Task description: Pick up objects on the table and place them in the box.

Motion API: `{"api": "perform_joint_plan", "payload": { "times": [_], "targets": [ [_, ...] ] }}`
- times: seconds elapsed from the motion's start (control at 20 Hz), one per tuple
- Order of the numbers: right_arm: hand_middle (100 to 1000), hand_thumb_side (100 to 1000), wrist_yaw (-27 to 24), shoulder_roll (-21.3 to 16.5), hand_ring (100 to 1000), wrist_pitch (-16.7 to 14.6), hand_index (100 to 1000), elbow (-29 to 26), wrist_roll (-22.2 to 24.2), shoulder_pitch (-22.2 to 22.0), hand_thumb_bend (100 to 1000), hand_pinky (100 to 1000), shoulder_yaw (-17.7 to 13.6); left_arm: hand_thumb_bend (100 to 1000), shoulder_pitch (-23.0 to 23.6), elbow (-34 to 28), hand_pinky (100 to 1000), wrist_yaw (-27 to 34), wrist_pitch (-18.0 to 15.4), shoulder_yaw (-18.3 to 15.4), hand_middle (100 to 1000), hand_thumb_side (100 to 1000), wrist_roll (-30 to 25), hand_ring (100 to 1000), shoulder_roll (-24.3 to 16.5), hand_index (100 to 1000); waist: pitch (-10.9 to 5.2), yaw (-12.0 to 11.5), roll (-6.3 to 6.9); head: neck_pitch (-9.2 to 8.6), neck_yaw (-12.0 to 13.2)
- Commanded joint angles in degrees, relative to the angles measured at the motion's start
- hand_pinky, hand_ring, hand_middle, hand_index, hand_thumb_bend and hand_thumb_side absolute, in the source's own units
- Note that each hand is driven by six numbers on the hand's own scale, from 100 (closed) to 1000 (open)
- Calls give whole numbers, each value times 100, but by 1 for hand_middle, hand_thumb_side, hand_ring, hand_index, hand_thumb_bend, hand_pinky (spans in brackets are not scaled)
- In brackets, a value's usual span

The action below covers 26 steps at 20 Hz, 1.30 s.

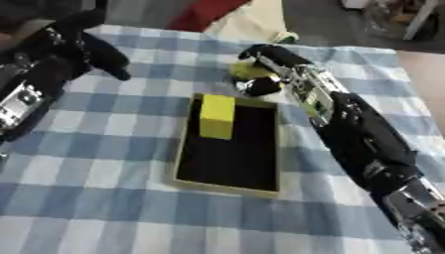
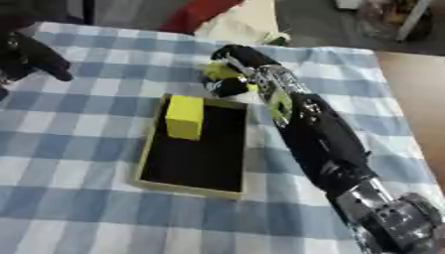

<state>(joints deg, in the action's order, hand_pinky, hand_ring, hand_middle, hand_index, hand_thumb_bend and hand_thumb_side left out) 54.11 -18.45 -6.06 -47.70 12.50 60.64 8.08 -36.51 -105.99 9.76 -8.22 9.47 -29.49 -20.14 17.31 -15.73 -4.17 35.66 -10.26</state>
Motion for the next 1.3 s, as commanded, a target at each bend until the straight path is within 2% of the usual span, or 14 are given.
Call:
{"api": "perform_joint_plan", "payload": {
  "times": [0.05, 0.6, 1.0, 1.3],
  "targets": [
    [855, 596, 17, -115, 764, 20, 902, 26, -58, 47, 198, 840, -43, 100, -45, -79, 863, -8, 1, -72, 696, 841, -30, 698, -24, 991, -88, 14, 49, -71, 3],
    [865, 582, 81, -251, 778, -19, 904, -40, -39, 16, 234, 844, -47, 100, 18, -57, 864, -54, 2, -98, 696, 845, -55, 698, -38, 993, -98, 94, 56, -99, 71],
    [906, 580, 106, -430, 861, -183, 925, -346, 45, 33, 294, 885, -11, 100, 56, -33, 864, -91, 10, -111, 696, 848, -68, 698, -49, 994, -112, 170, 46, -88, 108],
    [901, 579, 46, -542, 856, -163, 926, -427, 138, 40, 290, 883, -58, 100, 72, -26, 868, -108, 10, -116, 697, 849, -74, 698, -59, 994, -118, 201, 48, -77, 126]
  ]
}}
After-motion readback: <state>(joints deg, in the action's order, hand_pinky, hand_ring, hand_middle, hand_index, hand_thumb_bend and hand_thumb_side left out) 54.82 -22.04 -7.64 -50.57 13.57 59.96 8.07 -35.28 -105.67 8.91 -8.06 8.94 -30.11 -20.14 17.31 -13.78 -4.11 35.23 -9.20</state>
